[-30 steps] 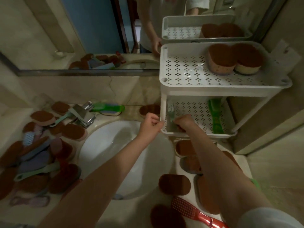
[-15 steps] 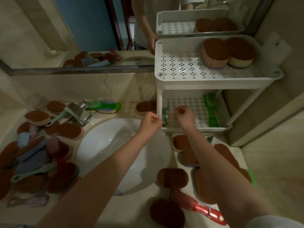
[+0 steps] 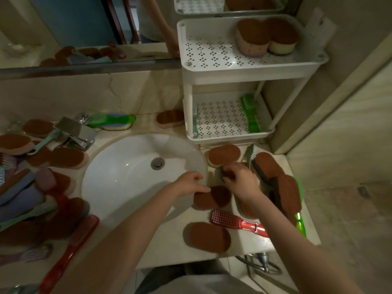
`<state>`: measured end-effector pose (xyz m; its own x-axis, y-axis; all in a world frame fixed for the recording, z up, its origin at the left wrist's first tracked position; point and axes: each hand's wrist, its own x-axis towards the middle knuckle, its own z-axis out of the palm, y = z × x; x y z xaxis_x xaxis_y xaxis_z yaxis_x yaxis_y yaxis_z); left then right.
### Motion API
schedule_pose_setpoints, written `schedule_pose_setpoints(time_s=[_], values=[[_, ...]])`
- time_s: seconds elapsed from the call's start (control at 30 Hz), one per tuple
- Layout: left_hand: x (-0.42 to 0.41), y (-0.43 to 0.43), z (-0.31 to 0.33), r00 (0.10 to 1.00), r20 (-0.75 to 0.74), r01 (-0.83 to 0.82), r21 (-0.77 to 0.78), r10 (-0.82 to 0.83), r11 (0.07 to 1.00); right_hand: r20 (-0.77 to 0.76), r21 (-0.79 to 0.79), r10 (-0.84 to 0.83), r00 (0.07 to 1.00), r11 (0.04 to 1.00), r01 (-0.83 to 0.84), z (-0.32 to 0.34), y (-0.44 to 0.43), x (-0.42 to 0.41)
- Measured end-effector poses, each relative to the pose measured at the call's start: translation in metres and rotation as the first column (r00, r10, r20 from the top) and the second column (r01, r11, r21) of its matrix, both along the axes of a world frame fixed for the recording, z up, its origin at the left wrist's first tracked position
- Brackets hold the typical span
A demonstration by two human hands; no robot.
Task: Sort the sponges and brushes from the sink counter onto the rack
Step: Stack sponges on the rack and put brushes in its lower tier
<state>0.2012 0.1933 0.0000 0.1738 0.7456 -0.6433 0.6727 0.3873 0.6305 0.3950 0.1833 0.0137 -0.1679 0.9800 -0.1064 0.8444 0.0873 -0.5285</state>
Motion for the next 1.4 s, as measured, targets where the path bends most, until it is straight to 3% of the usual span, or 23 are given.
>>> schedule_pose_setpoints(time_s=[0.13, 0.3, 0.5, 0.77, 0.87, 1.0, 1.13, 1.3, 1.4], values=[[0.006, -0.015, -0.018, 0.971, -0.133, 0.205, 0.017, -0.2, 0.979, -0.019, 0.059, 0.002, 1.0, 0.998, -0.001, -0.004, -0.014, -0.003], [0.007, -0.024, -0.023, 0.963, -0.197, 0.204, 0.085, -0.184, 0.975, 0.021, 0.071, 0.01, 1.0, 0.997, -0.012, -0.003, -0.026, -0.006], [-0.021, -0.022, -0.013, 0.991, -0.031, -0.123, 0.148, 0.129, 0.981, -0.048, -0.183, 0.234, 0.971, 0.954, -0.239, 0.006, -0.045, -0.025], [-0.058, -0.034, -0.009, 0.878, 0.193, -0.441, -0.03, 0.438, 0.897, 0.092, -0.437, 0.559, 0.824, 0.766, -0.471, 0.011, -0.081, -0.062], [-0.064, -0.041, -0.01, 0.843, 0.234, -0.482, -0.073, 0.485, 0.873, 0.212, -0.434, 0.58, 0.787, 0.777, -0.456, 0.009, -0.09, -0.068], [-0.071, -0.05, -0.012, 0.83, 0.263, -0.483, -0.103, 0.492, 0.869, 0.256, -0.433, 0.541, 0.801, 0.805, -0.405, 0.003, -0.096, -0.075], [-0.076, -0.056, -0.01, 0.808, 0.31, -0.49, -0.12, 0.501, 0.864, 0.169, -0.395, 0.464, 0.869, 0.84, -0.372, -0.002, -0.095, -0.081], [-0.083, -0.055, 0.003, 0.733, 0.397, -0.541, -0.154, 0.553, 0.827, -0.111, -0.308, 0.17, 0.979, 0.931, -0.197, 0.005, -0.073, -0.085], [-0.087, -0.05, 0.021, 0.665, 0.479, -0.584, -0.147, 0.574, 0.799, -0.309, -0.213, -0.047, 0.95, 0.977, -0.021, 0.024, -0.053, -0.089]])
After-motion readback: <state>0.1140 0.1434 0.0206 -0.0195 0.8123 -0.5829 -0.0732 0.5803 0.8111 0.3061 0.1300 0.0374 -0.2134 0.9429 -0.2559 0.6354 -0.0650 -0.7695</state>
